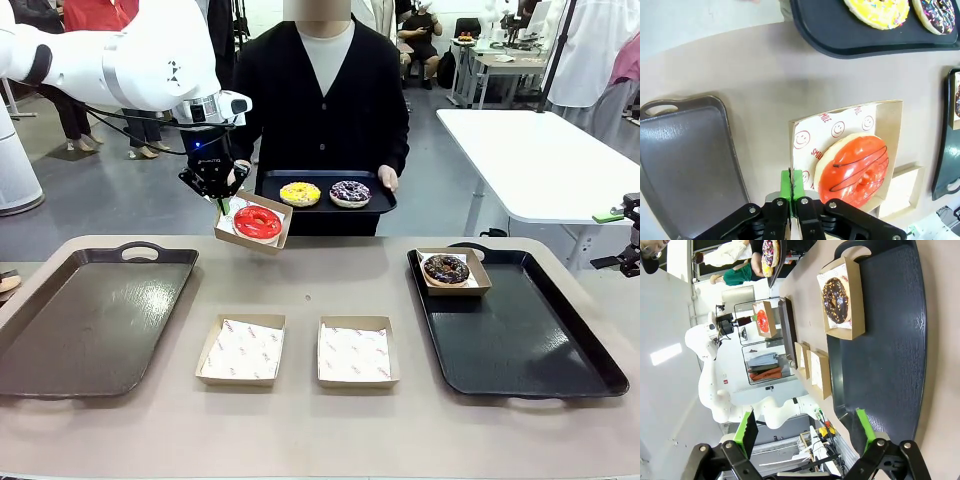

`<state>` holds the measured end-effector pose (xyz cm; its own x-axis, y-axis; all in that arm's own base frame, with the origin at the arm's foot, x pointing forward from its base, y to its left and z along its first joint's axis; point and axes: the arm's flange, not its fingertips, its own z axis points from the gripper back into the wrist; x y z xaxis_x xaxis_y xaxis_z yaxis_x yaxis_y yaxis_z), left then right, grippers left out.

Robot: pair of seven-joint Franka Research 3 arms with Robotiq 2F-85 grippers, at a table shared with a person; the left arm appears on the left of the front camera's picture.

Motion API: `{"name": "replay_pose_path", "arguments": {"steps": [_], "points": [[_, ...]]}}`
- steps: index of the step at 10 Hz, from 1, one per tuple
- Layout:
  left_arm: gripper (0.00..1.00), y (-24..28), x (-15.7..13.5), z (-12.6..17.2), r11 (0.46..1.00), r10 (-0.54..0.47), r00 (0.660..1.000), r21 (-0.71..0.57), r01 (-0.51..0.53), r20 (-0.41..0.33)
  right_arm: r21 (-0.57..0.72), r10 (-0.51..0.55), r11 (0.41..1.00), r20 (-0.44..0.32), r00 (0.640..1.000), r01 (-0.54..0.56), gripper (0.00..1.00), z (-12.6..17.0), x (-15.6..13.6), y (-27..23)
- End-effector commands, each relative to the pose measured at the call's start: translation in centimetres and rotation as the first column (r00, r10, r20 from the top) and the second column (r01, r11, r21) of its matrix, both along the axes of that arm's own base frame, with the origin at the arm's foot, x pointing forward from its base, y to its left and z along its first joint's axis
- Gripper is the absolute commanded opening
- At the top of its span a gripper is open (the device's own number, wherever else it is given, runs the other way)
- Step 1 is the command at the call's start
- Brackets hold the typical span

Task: Individually package the donuts and arrange them on the tray.
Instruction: Place the picked Paper togo box on the Handle tray while simultaneously picking up another Paper togo box from the table with the other hand.

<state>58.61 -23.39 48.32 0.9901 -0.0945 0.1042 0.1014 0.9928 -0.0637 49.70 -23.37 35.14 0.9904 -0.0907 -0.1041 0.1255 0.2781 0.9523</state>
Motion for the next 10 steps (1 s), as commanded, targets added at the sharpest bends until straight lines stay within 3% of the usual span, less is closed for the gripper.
{"name": "replay_pose_path", "arguments": {"steps": [1,10], "points": [[0.01,0.21,-0.20,-0.18,1.000,-0.007,1.000,-0.005,0.007,0.009,-0.001,0.003,1.000,-0.008,1.000,-0.003,1.00,0.20,0.30,0.05],[0.01,0.21,-0.20,-0.18,1.000,-0.007,1.000,-0.005,0.007,0.009,-0.001,0.003,1.000,-0.008,1.000,-0.003,1.00,0.20,0.30,0.05]]}}
